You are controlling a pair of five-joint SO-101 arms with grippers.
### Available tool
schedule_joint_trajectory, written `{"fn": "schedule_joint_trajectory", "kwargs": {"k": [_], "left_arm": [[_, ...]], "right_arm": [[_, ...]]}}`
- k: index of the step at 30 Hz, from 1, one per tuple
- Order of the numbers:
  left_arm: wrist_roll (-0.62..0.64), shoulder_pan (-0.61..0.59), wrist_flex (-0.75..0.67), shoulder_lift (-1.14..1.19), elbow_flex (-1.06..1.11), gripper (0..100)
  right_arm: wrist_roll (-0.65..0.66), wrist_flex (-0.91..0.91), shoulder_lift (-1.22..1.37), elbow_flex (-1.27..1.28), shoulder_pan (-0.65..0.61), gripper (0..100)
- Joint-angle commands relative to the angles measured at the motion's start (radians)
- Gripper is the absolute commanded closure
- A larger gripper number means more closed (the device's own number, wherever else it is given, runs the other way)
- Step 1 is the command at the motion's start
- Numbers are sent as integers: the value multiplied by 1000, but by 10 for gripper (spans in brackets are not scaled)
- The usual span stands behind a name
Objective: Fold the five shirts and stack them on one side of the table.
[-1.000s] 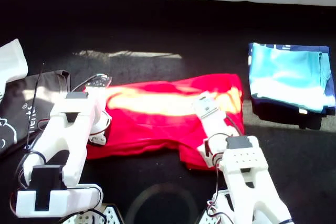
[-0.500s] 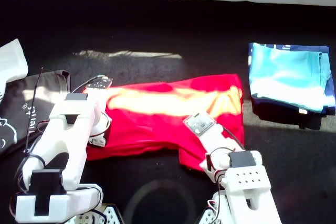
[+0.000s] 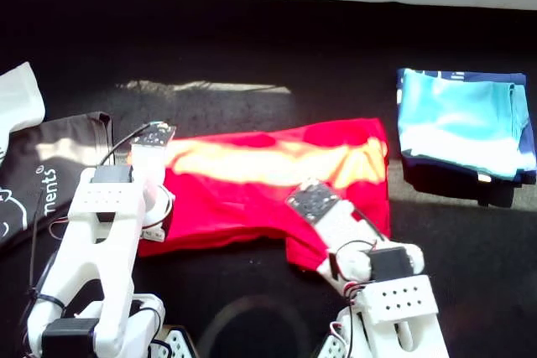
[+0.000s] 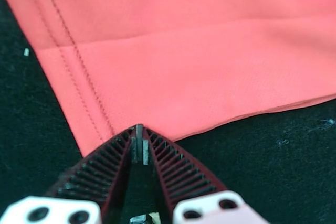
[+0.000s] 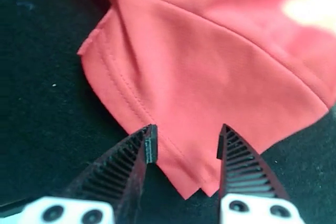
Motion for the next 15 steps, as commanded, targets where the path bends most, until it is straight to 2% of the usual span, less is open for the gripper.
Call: {"fn": "schedule_joint_trajectory", "kwargs": {"k": [1,9,15], "left_arm": [[-8,12,-2,2,-5,990],[-8,10,0,21,-4,990],[-8,10,5,21,-5,990]], "right_arm": [[3,2,54,-12,-143,801],[46,-45,240,-2,-173,796],[66,-200,374,-4,-102,796]]}}
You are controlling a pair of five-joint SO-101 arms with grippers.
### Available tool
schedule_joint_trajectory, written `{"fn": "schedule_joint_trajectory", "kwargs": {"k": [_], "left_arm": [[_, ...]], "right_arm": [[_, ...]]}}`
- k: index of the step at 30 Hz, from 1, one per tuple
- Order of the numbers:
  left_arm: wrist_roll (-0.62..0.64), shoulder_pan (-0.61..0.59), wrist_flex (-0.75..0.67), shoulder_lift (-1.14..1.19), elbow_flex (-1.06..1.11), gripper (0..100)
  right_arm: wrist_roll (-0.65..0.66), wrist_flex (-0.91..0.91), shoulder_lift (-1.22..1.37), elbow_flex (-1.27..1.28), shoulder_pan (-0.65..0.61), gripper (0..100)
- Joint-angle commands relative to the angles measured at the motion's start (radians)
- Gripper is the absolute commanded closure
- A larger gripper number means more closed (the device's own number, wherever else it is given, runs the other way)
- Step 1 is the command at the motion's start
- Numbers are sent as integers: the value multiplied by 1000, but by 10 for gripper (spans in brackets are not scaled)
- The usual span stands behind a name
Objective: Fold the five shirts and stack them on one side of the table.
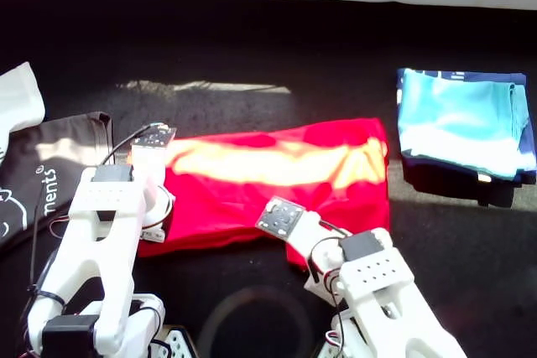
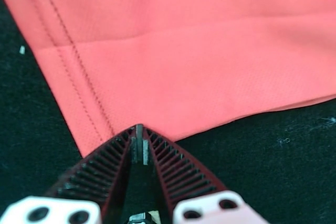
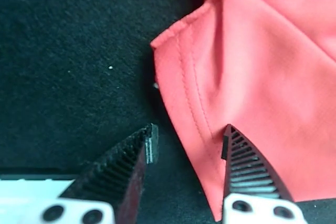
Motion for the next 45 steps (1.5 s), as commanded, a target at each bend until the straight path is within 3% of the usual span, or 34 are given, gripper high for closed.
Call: {"fn": "schedule_joint_trajectory", "kwargs": {"k": [1,12,17,22,31,36,45], "left_arm": [[-8,10,6,2,-5,990],[-8,10,3,-4,-7,990],[-8,10,0,1,-4,990],[-8,10,0,2,-2,990],[-8,10,2,2,-2,990],[-8,10,0,2,-5,990],[-8,10,0,-2,-5,990]], "right_arm": [[20,-94,82,-5,50,796],[81,-208,332,-16,84,805],[81,-205,340,-41,84,998],[81,-171,340,-96,84,992],[81,85,352,-535,173,992],[81,88,387,-720,188,992],[74,64,796,-1012,189,992]]}}
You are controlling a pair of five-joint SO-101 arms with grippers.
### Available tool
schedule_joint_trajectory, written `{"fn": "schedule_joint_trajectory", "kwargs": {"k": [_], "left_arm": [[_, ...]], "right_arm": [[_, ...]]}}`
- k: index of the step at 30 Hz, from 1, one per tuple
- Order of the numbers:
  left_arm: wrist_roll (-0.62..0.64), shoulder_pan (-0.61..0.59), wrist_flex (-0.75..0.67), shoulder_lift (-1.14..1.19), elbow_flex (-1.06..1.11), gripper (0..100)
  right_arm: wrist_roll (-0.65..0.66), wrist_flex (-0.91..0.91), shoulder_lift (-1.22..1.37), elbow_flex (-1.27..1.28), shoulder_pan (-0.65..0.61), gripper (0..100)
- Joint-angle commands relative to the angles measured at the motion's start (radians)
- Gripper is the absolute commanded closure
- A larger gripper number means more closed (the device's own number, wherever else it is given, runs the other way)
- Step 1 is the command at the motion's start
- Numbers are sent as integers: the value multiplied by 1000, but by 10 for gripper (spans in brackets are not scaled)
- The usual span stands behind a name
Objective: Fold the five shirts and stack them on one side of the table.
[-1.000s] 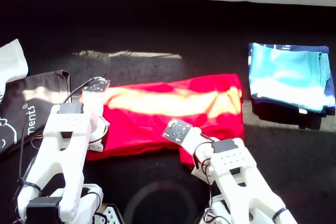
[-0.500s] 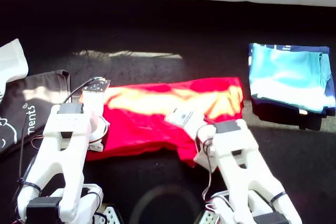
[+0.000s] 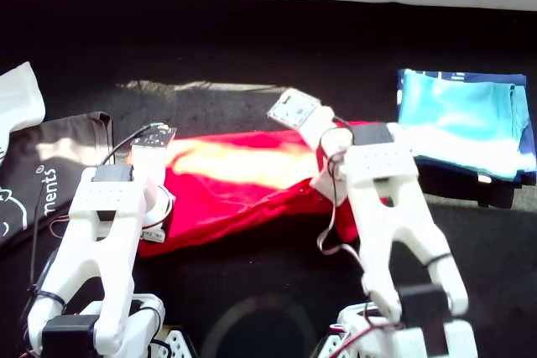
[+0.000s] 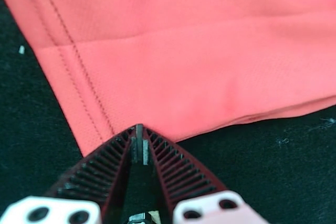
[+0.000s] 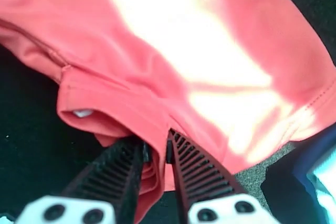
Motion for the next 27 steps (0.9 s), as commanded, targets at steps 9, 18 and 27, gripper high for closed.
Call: {"fn": "schedule_joint_trajectory", "kwargs": {"k": [9,18,27], "left_arm": [[-8,10,0,-5,-7,990],[-8,10,0,-5,-7,990],[-8,8,0,-5,-35,990]], "right_arm": [[-169,-19,358,-374,16,814],[-348,-12,401,-545,68,811],[-391,292,199,-576,97,980]]}}
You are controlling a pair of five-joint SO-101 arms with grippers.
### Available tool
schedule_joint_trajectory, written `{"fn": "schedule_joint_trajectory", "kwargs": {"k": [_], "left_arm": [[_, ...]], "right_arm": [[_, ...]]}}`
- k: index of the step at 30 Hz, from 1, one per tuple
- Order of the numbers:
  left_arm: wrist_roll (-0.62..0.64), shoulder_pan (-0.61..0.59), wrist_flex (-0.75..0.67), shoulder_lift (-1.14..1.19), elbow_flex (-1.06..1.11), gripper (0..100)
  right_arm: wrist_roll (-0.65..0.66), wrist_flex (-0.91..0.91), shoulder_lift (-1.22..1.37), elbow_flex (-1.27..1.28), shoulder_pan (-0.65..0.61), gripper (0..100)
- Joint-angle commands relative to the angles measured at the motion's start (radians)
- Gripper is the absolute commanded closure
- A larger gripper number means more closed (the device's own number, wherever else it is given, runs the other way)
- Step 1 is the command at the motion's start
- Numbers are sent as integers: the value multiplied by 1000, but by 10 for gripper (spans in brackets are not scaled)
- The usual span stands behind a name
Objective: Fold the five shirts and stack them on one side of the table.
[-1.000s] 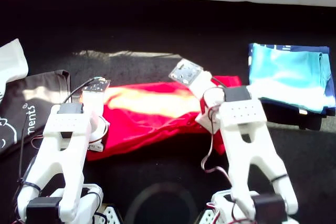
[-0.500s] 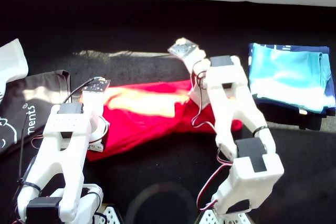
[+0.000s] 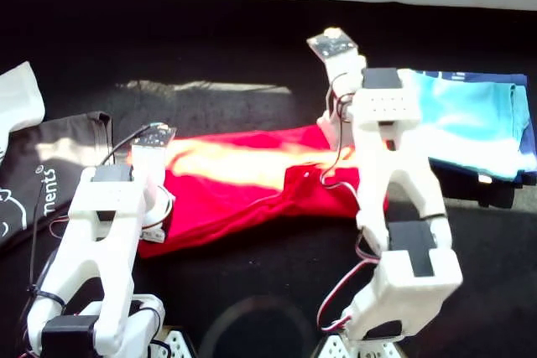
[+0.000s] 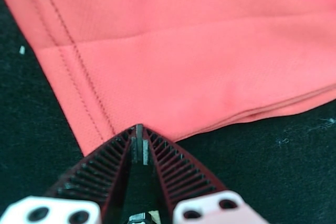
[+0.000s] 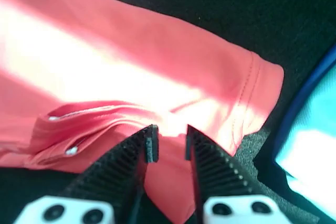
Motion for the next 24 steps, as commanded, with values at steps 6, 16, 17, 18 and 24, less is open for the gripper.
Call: {"fn": "schedule_joint_trajectory", "kwargs": {"k": [6,16,17,18,24], "left_arm": [[-6,8,6,-5,-71,991],[-6,8,8,-5,-73,991],[-6,8,8,-5,-73,991],[-6,8,8,-5,-71,991],[-6,8,9,-5,-70,991]], "right_arm": [[-6,274,-205,5,12,991],[95,-225,-320,653,15,991],[112,-272,-315,697,19,991],[126,-315,-314,725,33,991],[195,-433,-260,696,137,991]]}}
